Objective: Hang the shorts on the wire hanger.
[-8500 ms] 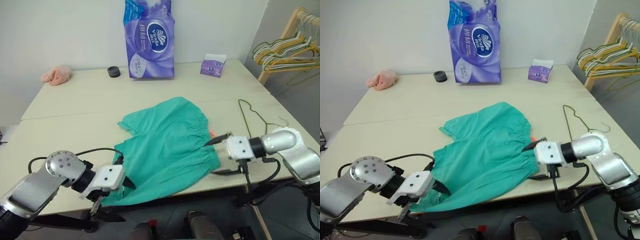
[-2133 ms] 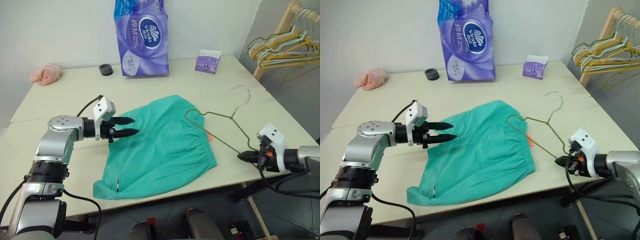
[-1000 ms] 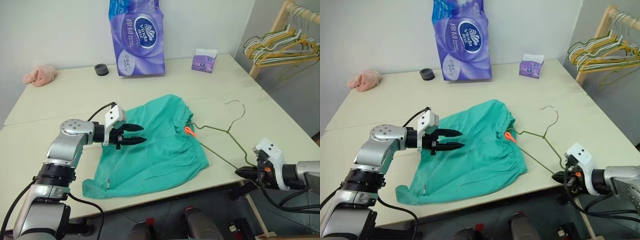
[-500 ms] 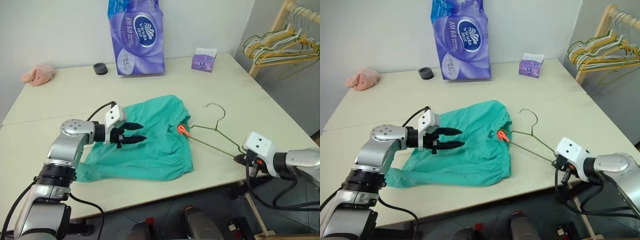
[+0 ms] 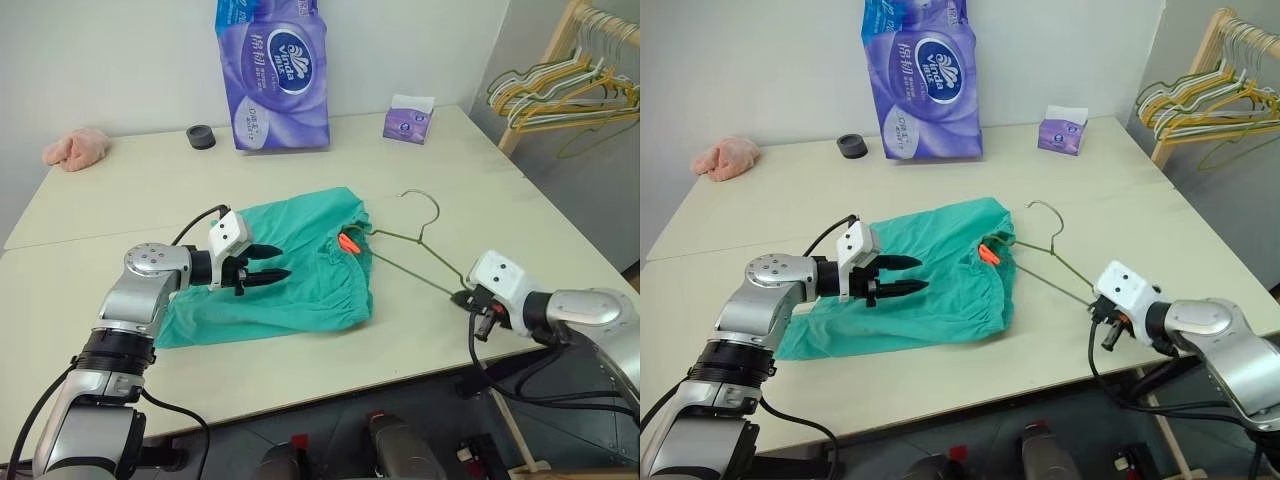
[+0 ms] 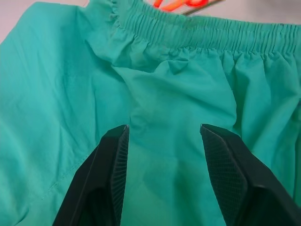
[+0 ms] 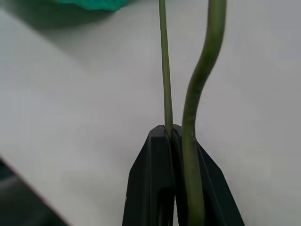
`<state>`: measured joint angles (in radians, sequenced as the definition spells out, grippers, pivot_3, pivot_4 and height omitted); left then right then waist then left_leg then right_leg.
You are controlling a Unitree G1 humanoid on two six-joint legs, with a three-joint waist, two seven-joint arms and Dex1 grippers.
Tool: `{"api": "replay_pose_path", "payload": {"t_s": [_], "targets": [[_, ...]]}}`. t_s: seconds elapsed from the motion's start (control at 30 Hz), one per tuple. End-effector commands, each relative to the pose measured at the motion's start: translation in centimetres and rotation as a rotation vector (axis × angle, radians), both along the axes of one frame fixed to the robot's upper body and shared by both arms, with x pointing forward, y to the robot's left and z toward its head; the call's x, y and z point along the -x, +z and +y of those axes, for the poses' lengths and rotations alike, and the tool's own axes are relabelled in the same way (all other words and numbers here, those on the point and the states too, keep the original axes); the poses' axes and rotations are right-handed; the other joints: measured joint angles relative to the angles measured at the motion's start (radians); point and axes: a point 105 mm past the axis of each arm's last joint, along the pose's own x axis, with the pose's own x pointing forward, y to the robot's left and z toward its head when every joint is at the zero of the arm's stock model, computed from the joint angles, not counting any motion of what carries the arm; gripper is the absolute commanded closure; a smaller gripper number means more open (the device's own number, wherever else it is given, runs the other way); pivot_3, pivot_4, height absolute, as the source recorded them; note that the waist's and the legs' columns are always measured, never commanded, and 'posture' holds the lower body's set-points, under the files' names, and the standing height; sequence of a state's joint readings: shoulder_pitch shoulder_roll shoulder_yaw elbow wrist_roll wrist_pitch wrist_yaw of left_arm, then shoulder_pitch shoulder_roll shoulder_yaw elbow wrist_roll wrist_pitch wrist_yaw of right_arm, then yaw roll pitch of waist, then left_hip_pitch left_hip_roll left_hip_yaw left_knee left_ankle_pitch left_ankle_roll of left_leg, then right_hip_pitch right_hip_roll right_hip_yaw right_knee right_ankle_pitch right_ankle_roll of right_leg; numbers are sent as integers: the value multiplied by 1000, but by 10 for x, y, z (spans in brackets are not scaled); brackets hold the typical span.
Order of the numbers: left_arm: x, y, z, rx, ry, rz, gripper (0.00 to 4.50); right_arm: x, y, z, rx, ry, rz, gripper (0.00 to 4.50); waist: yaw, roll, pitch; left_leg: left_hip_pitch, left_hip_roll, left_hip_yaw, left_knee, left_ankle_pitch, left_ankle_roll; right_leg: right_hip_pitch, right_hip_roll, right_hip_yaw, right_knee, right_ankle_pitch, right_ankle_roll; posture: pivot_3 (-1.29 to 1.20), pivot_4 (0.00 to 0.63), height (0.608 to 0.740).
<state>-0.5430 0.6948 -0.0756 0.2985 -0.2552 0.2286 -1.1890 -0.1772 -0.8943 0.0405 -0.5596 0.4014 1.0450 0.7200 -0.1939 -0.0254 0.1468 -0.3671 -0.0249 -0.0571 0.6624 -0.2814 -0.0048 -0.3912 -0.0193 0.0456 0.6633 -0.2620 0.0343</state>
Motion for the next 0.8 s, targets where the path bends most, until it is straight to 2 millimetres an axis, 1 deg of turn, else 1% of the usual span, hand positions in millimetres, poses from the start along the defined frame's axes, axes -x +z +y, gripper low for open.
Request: {"api": "replay_pose_path", "payload": {"t_s": [0.03,0.13,0.23,0.33,0.43,0.5,0.57,0.6,0.63,0.7,0.8], "targets": [[-1,10,-1,7,-5,-46,1963,7,1,0,-117,-68,110,4500,0,0,0,0,0,0,0,0,0,0,0,0,0,0,0,-289,115,740],[0,11,-4,10,-11,-47,1963,6,1,7,-269,-146,226,4500,-2,0,0,0,0,0,0,0,0,0,0,0,0,1,-1,-288,114,740],[0,12,-6,11,-18,-48,1963,-1,9,18,-412,-194,319,4500,-4,1,0,1,0,0,0,0,0,0,0,0,1,1,-2,-288,112,740],[1,12,-7,10,-25,-49,1963,-10,9,27,-504,-215,376,4500,-3,1,0,1,0,-1,0,0,0,0,0,-1,1,4,-5,-284,109,740],[1,13,-8,9,-26,-52,1963,-14,6,32,-541,-231,408,4500,-1,1,0,0,0,-1,0,0,0,0,0,-1,1,4,-6,-279,106,740],[1,13,-8,10,-26,-54,1963,-12,0,35,-552,-230,455,4500,-1,1,0,-3,-1,-2,0,0,0,-2,-1,-1,1,4,-6,-271,105,740],[2,13,-8,9,-26,-55,1963,-8,-6,37,-544,-232,489,4500,-2,2,-1,-8,-1,-1,0,0,0,-7,-1,-1,2,5,-4,-266,105,740],[3,13,-8,9,-26,-56,1963,-8,-7,38,-544,-235,499,4500,-3,2,-1,-14,-1,-1,2,0,0,-14,-1,0,3,6,-3,-263,103,740],[3,13,-8,9,-25,-55,1963,-8,-8,39,-545,-239,507,4500,-3,2,-1,-17,-1,-1,2,0,0,-17,-1,0,4,7,-3,-261,103,740],[4,12,-8,10,-25,-56,1963,-10,-8,44,-560,-243,522,4500,-4,2,-1,-17,-1,-1,2,0,0,-17,-1,0,4,7,-3,-257,102,740],[5,13,-9,15,-25,-56,1963,-24,-3,54,-624,-275,515,4500,-7,2,-1,-17,-1,0,2,0,0,-17,-1,0,5,7,-3,-256,102,740]]}}
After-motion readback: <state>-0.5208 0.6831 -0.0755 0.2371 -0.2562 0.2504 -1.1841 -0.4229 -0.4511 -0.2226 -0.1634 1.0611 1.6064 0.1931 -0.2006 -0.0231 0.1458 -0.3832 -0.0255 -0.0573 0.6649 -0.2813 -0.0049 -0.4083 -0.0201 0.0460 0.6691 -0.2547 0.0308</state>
